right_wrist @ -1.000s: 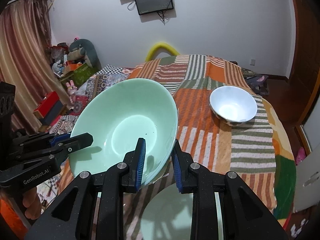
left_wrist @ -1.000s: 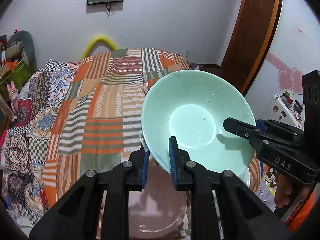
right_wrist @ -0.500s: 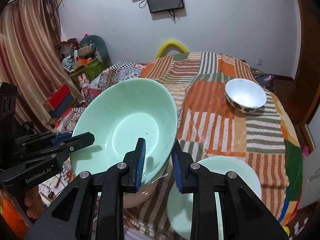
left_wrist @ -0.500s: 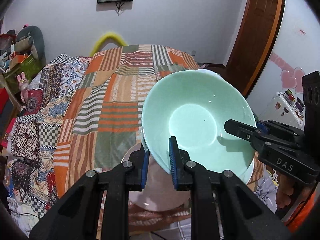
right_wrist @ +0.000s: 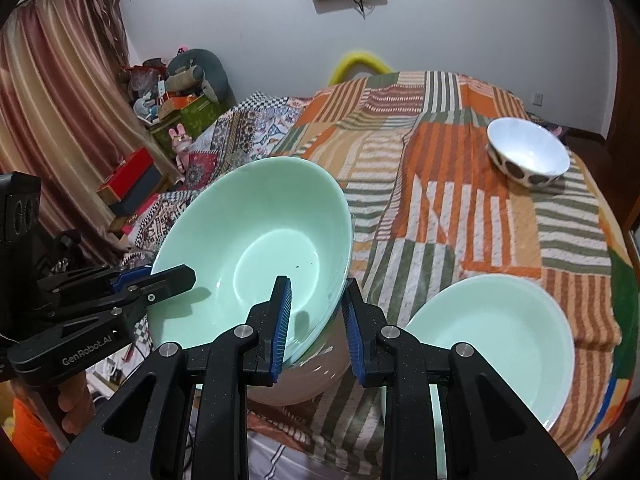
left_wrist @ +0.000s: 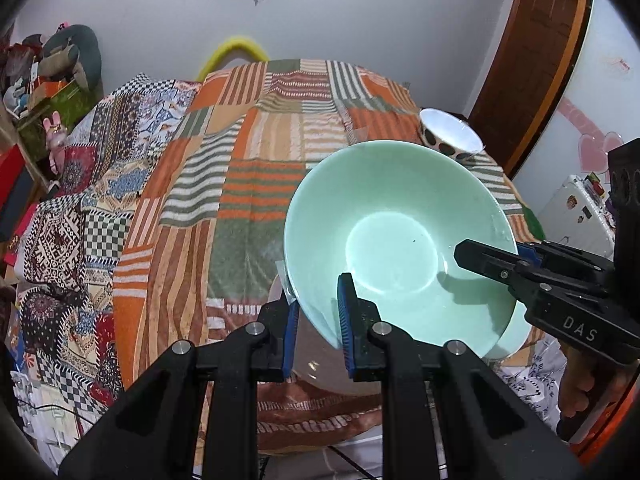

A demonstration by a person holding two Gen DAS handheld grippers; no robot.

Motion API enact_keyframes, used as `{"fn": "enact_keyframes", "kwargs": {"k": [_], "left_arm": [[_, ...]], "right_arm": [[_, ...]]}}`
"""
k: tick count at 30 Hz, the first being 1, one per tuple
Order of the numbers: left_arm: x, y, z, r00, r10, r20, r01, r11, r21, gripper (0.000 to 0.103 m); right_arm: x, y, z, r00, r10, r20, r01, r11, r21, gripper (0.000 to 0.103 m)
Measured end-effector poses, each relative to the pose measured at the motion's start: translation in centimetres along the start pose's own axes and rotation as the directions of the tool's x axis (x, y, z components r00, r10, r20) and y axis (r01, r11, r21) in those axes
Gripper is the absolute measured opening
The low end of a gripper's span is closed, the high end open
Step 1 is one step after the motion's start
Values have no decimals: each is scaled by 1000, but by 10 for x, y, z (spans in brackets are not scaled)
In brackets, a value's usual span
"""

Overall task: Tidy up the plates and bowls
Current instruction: 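Carry the mint green bowl over the pink bowl with both grippers, then lower the mint green bowl into the pink bowl with both grippers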

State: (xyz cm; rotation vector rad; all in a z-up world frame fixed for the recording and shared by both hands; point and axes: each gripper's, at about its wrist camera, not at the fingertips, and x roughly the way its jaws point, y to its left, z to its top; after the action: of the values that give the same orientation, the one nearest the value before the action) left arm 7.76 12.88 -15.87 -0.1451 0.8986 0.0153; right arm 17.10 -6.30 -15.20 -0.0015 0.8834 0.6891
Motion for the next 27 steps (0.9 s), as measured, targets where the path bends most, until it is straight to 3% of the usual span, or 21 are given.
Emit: {"fn": "enact_keyframes", "kwargs": {"k": [20, 27], "left_arm": [[53, 18, -33, 987, -7, -164, -2, 998, -59, 18], [62, 20, -42, 982, 14, -187, -25, 998, -56, 18]], "right_arm": [[31, 4, -27, 992, -17, -126, 18, 1000, 7, 24], [39, 6, -31, 988, -26, -155, 25, 1000, -9, 24]]}}
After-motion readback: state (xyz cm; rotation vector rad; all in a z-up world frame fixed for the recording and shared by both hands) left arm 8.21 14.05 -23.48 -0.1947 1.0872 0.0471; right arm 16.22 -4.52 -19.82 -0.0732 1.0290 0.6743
